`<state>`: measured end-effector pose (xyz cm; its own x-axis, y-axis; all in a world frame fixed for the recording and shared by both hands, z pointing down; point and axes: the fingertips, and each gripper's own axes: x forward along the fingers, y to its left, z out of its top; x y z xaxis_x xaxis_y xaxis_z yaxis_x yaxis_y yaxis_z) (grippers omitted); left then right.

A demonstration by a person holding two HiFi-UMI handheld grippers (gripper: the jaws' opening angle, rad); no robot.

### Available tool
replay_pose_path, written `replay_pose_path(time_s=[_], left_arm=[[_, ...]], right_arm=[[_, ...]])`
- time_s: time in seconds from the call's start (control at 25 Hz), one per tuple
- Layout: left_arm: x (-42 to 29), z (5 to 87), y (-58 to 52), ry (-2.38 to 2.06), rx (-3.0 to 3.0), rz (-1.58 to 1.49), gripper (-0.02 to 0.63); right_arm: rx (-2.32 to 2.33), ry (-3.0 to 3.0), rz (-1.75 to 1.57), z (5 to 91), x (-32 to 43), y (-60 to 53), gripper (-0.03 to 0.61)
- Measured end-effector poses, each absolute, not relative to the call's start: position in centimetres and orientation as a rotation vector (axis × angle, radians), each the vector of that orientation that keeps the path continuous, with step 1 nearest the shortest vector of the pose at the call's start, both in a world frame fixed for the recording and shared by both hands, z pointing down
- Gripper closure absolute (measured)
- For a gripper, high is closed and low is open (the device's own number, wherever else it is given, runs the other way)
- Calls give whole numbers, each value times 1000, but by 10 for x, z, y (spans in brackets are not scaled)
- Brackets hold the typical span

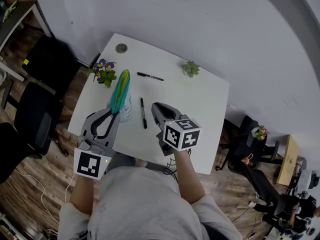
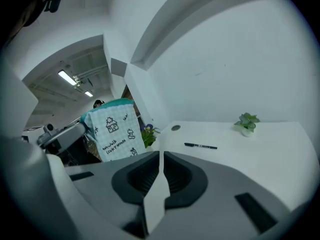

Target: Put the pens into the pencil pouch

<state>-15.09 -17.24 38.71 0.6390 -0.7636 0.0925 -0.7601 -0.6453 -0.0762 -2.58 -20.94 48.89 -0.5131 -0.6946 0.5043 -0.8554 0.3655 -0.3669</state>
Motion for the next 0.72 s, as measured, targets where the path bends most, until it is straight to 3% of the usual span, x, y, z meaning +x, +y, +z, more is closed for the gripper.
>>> replay_pose_path(time_s=[0.24, 0.36, 0.72], left_arm=[[-167, 395, -175, 1240, -2848, -172, 554], [-174, 400, -177, 1218, -2868, -173, 554], [-190, 414, -186, 1182, -2912, -201, 554]], right_arm=[[1354, -2227, 972, 534, -39, -221, 540], [1322, -2147, 991, 558, -44, -227, 483], [1259, -1921, 1040, 620, -50, -254, 468]])
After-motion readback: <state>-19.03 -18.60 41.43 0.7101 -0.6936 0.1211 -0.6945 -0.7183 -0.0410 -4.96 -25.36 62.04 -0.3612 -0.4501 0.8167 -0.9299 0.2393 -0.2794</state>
